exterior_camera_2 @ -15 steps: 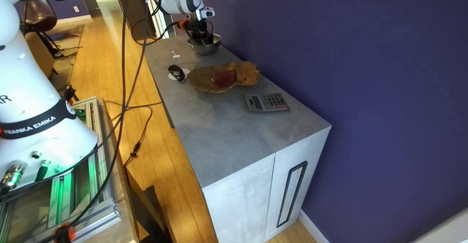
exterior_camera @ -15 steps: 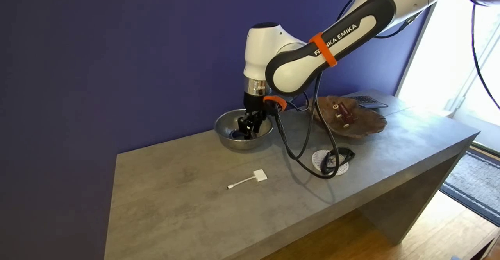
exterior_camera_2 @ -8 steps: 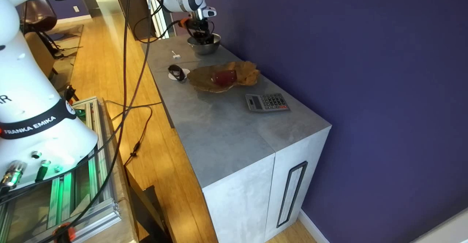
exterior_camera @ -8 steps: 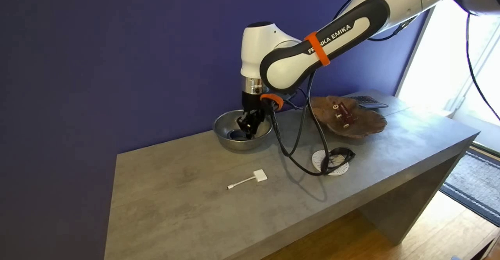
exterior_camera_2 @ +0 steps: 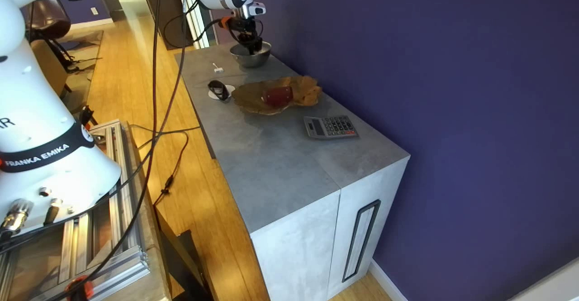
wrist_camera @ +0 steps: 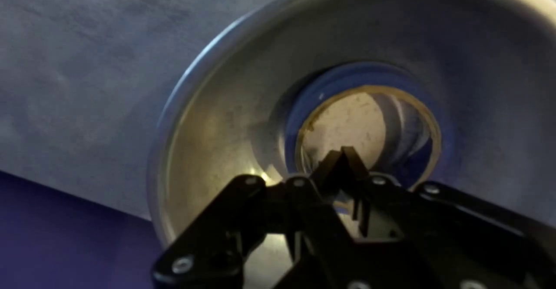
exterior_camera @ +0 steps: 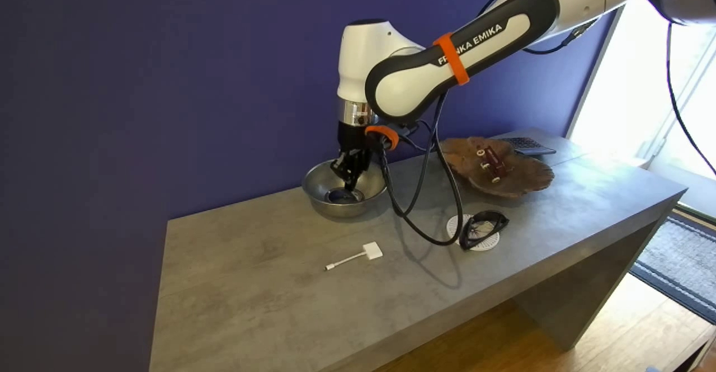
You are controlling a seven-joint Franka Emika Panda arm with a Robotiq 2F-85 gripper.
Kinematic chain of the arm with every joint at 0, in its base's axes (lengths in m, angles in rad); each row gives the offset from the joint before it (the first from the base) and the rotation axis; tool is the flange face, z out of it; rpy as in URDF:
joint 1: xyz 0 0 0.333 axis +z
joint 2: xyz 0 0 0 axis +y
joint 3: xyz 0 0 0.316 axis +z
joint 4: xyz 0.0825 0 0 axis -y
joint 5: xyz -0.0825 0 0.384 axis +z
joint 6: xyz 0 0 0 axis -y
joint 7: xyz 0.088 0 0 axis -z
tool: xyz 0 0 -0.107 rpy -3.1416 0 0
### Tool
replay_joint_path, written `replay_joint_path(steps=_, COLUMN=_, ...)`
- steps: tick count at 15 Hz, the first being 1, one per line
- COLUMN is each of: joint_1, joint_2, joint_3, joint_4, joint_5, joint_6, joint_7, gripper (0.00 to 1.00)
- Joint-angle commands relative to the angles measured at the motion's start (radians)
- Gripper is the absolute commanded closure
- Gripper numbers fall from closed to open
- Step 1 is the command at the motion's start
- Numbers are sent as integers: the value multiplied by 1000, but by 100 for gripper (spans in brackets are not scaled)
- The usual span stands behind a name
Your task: Remove the blue tape from the silver bowl
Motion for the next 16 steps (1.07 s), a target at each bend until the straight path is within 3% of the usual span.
replay_joint_path(steps=1, joint_1=7, joint_2=-70, joint_3=-2, joint_4=-31, joint_5=-11, joint_6=-29, joint_7=-5, gripper=70)
replay_joint_path(steps=2, joint_1=20, joint_2=-69, joint_3=-22, joint_4=-22, joint_5=-28, joint_6=-42, joint_7=11, gripper=68)
replay_joint_path(steps=4, joint_1=31, joint_2=-54, joint_3=-36, joint_4=-2, joint_5=-48, joint_6=-82, joint_7=2, gripper=56)
replay_joint_path(steps=8, joint_1=54, joint_2=-9, joint_3=-54, joint_4=30, joint_5=-78, joint_6=-147, joint_7=-8, gripper=27)
replay_joint_path(steps=12, joint_1=63, joint_2=34, joint_3=-56, joint_4=60, joint_5=-75, joint_6=-135, joint_7=-17, gripper=0)
replay_joint_path(steps=15, joint_1=60, joint_2=66, joint_3=-51, joint_4=92, joint_5=-67, joint_6=-133, joint_7=-26, gripper=5)
replay_joint_path(steps=16, joint_1=57, joint_2=78, joint_3=-47, joint_4=106, joint_5=-62, joint_6=-136, joint_7=-31, gripper=17)
